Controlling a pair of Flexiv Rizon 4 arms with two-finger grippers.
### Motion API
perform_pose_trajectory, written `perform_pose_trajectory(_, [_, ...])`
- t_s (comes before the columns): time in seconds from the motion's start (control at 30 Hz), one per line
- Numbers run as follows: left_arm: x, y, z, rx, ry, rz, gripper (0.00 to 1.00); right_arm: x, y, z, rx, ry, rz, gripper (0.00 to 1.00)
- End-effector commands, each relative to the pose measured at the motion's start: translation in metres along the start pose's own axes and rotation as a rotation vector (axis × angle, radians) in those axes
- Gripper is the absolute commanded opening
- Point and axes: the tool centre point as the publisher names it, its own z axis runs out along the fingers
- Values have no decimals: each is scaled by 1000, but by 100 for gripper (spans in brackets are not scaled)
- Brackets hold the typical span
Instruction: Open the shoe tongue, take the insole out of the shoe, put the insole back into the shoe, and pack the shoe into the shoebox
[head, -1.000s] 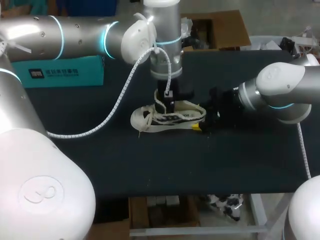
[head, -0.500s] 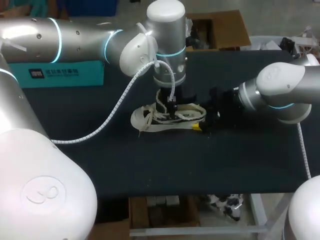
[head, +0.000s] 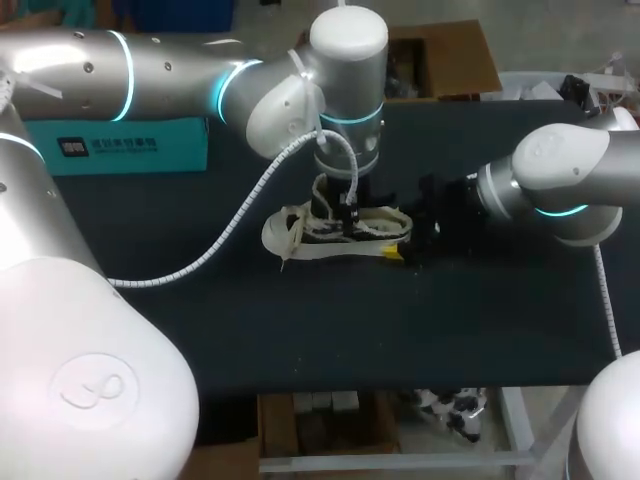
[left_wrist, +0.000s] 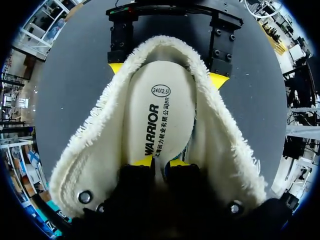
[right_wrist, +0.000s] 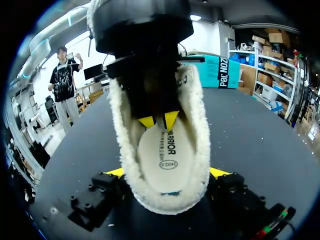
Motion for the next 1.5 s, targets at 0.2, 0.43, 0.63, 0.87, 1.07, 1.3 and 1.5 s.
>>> perform_pose_trajectory(0.2, [-12, 9, 56, 57, 37, 38, 0, 1, -2, 2, -4, 4, -2, 0])
perform_pose_trajectory(0.43, [2, 7, 15, 146, 88, 97, 0, 1, -2, 2, -4, 4, -2, 0])
perform_pose_trajectory(0.63, [16, 3, -17, 213, 125, 138, 0, 1, -2, 2, -4, 4, -2, 0])
perform_pose_trajectory(0.87, [25, -2, -41, 269, 150, 137, 0, 1, -2, 2, -4, 4, -2, 0])
perform_pose_trajectory(1.07, [27, -6, -50, 304, 179, 120, 0, 1, -2, 2, -4, 4, -2, 0])
perform_pose_trajectory(1.3, [28, -12, -55, 328, 206, 112, 0, 1, -2, 2, -4, 4, -2, 0])
perform_pose_trajectory(1.5, [23, -14, -65, 363, 213, 74, 0, 1, -2, 2, -4, 4, -2, 0])
